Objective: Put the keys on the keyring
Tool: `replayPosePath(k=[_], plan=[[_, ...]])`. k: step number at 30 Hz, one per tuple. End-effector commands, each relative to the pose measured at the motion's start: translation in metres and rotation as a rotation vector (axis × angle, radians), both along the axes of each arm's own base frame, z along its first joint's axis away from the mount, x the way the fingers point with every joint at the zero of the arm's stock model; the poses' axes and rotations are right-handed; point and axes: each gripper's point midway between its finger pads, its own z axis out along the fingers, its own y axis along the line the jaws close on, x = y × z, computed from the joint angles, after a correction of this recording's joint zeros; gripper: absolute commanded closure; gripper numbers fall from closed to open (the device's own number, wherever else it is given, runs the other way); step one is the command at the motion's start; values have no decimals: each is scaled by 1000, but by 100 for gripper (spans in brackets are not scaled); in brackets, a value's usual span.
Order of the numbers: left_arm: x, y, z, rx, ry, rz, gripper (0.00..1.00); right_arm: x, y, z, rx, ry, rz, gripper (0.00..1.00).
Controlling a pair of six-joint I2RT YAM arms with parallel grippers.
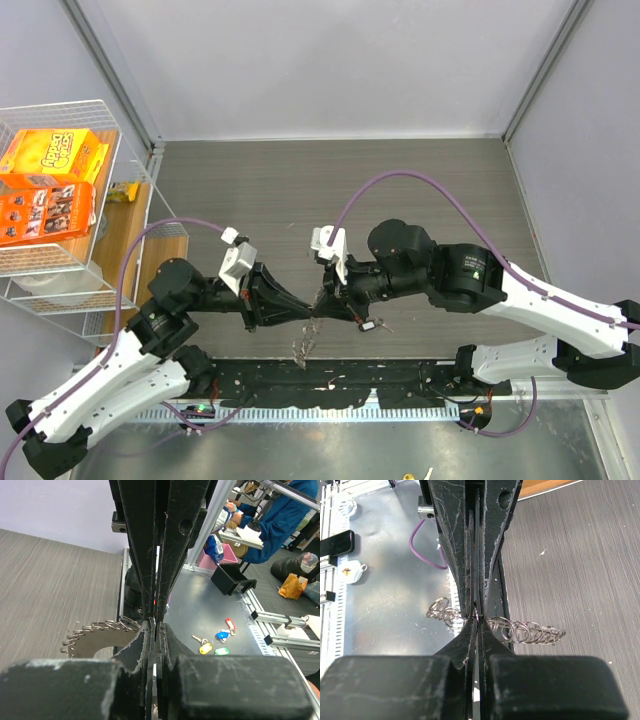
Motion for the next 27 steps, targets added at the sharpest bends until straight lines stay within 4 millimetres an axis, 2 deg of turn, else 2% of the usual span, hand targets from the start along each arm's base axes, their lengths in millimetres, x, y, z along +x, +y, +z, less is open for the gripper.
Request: replayPosePath(k=[1,2,14,23,27], plan=[[-3,0,13,-15,-37,-22,97,-2,5,47,147,-57,18,95],[-3,0,13,-14,-36,-22,100,-2,5,47,149,-57,20,95],[5,-2,16,-29,-47,18,100,-5,6,54,173,-67,35,94],[11,1,18,-46,-52,72,100,-7,-2,59,204,-69,27,72],[11,1,18,-49,-52,73,100,-7,-7,61,214,-74,11,68]])
